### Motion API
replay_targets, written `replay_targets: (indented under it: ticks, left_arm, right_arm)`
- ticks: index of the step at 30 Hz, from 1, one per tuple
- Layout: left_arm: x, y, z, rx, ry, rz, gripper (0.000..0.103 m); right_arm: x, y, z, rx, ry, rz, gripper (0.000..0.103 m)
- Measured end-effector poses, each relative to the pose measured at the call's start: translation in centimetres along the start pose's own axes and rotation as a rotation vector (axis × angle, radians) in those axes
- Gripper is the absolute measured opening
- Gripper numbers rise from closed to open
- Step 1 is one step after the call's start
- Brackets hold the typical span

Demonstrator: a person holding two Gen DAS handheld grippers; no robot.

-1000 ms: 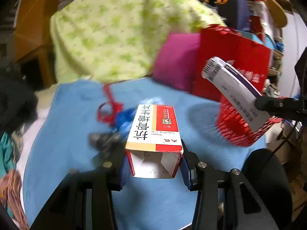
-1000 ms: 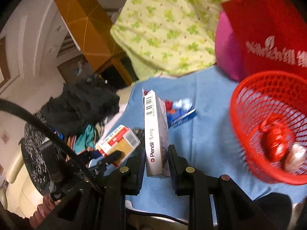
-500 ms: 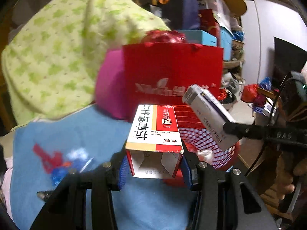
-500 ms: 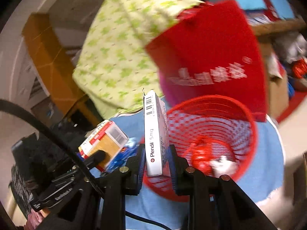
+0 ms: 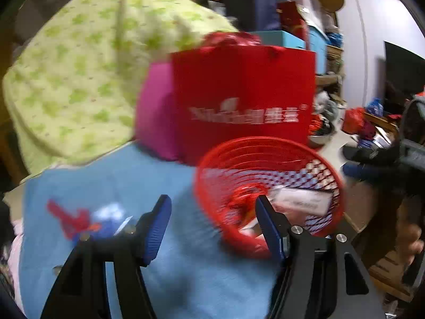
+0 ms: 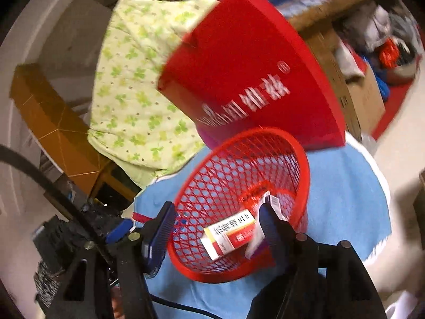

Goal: Collect trash

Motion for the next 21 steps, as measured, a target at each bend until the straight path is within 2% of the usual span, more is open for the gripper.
replay_targets:
  ticks: [3,6,8,12,16,21]
  left_arm:
    - [-2.5,-3.4,-2.0,0.093,0.003,-0.032,0.068]
    - [-6.1,-7.5,-4.0,0.207,-0.026,-0.085,0.068]
    - [-8.8,-10.5,-5.1,0.271,-0.062,-0.143,0.068]
    - [-14.0,-15.6,-6.7,0.401,-0.142,-0.240,0.068]
    - [-17.5,-17.9,-7.2,0.432,-0.181,-0.307,0.068]
    - [-19.9,-18.3,-5.7,0.413,-0.218,-0.308,0.068]
  right_arm:
    - [-0.7,-3.0,-0.8,0.037,0.026,-0.097,0.069]
    - [-2.0,-6.4,-0.9,0.107,0.018,-0.186,0.069]
    - [-3.1,-8.6,-0.7,0.156,-0.002,-0.236,0.069]
    - [-6.4,-12.8,1.5,0.214,-0.103,-0.314,0.069]
    - [-9.6,-14.8,5.5,0.204,-0.232,-0.336,0.069]
    - [-13.7,-14.6,11.2,0.113,-0.394,-0.317,0.069]
Point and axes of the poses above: each gripper's, at about its wrist camera, not at the fingertips, and z roughly the way its jaws point, y to its right, x to its top, the point moved 3 cm from there along z, roughly the way its jaws point, and after that the axes turned 9 degrees about z, right-handed, at the moved point
